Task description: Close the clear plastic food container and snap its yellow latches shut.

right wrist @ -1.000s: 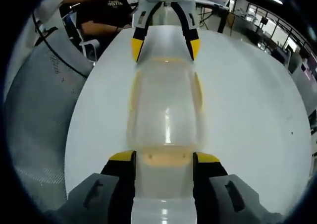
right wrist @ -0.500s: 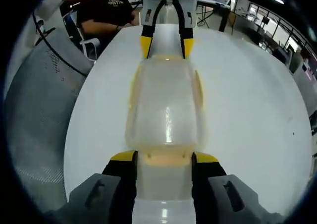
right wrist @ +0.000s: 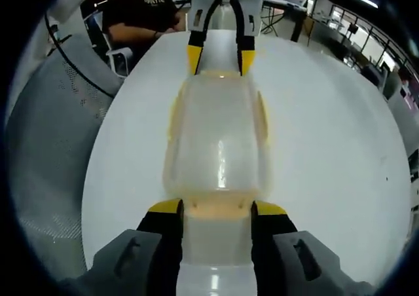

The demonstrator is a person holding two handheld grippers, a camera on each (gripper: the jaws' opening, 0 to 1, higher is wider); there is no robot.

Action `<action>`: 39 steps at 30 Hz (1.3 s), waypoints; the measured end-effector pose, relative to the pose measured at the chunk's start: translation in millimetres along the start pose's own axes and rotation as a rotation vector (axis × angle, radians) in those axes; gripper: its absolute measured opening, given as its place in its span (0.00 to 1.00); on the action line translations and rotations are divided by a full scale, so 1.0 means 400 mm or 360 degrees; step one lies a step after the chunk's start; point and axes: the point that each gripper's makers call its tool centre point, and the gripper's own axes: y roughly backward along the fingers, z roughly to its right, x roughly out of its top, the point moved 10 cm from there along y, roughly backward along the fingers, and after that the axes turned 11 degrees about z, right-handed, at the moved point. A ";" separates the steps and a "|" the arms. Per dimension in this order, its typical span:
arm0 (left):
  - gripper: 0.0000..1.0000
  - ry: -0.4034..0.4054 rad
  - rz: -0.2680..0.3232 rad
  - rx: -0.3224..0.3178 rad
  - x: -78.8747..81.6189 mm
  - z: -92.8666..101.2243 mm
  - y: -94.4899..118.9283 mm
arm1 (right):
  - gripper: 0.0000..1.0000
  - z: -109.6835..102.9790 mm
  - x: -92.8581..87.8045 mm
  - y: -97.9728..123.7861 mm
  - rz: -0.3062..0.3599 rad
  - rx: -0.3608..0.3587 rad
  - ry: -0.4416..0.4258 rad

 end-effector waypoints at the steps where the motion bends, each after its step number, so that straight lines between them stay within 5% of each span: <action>1: 0.38 -0.0009 -0.0003 -0.0002 0.000 0.000 0.000 | 0.38 0.000 0.000 0.000 -0.0003 0.0001 0.0001; 13: 0.36 -0.0106 -0.0060 0.0016 -0.003 0.000 -0.012 | 0.38 0.000 0.000 -0.002 -0.0001 -0.0001 0.0020; 39: 0.34 -0.0103 -0.0069 0.0034 -0.003 0.008 -0.017 | 0.36 -0.005 0.006 -0.002 -0.0030 -0.0004 0.0010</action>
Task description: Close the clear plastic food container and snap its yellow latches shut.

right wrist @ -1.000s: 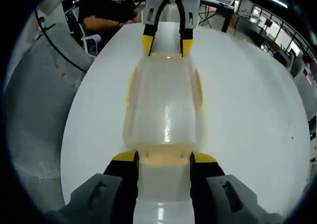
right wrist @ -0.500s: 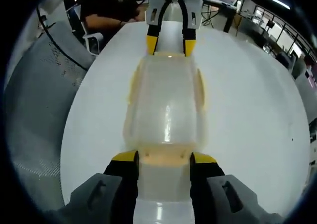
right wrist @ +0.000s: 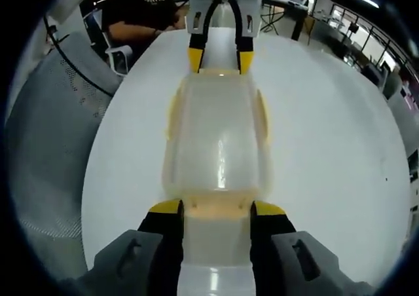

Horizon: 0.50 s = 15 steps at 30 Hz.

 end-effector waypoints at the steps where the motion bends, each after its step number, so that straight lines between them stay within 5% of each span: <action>1: 0.34 -0.0002 0.0002 -0.0001 0.000 0.001 0.000 | 0.36 0.000 0.000 0.000 -0.0003 0.0003 -0.0003; 15: 0.34 0.0023 0.0019 -0.0016 0.000 0.006 0.019 | 0.35 0.001 0.011 0.017 0.0028 0.0029 0.0009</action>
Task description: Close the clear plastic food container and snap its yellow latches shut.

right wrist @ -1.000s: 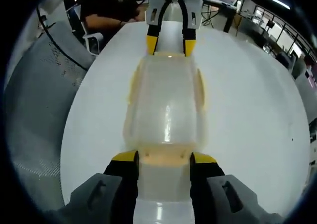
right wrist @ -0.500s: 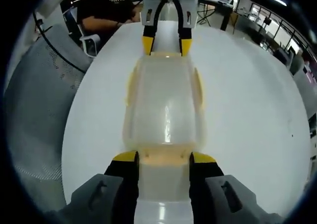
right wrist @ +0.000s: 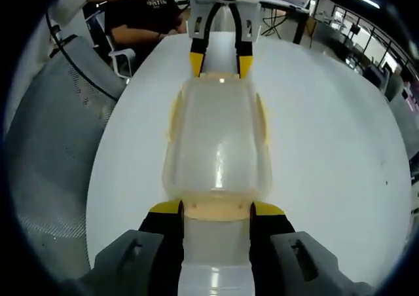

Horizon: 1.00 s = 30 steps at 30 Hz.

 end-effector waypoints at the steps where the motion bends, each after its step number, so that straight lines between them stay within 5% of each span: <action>1: 0.34 -0.0001 0.0001 0.0002 0.000 0.000 0.001 | 0.35 0.000 0.001 0.001 0.0003 -0.0001 0.0001; 15: 0.34 -0.0011 0.0016 0.0024 0.025 -0.001 0.029 | 0.35 0.005 0.016 0.041 0.0038 -0.0008 0.0016; 30: 0.34 -0.0045 0.0057 0.0053 0.105 0.007 0.055 | 0.35 -0.006 0.010 0.134 0.0056 -0.0046 0.0039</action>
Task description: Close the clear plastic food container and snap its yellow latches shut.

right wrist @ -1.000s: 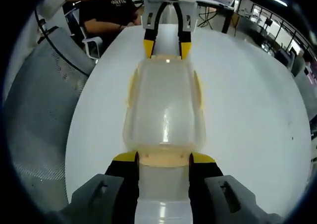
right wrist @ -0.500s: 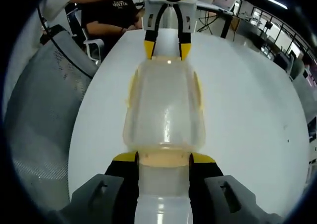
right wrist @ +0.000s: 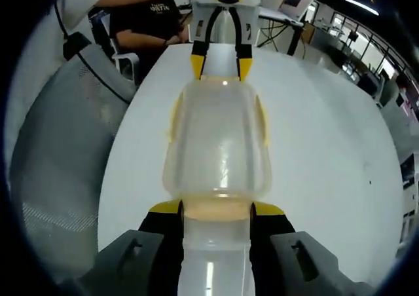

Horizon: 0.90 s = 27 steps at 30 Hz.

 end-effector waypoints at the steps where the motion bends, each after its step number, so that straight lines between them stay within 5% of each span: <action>1: 0.34 -0.0002 -0.0001 0.0000 0.005 0.001 0.000 | 0.35 -0.001 -0.001 0.008 0.0002 -0.0002 -0.0003; 27: 0.34 -0.0065 0.0046 0.0006 0.202 0.009 -0.056 | 0.35 -0.026 -0.095 0.189 -0.0020 -0.0058 -0.0025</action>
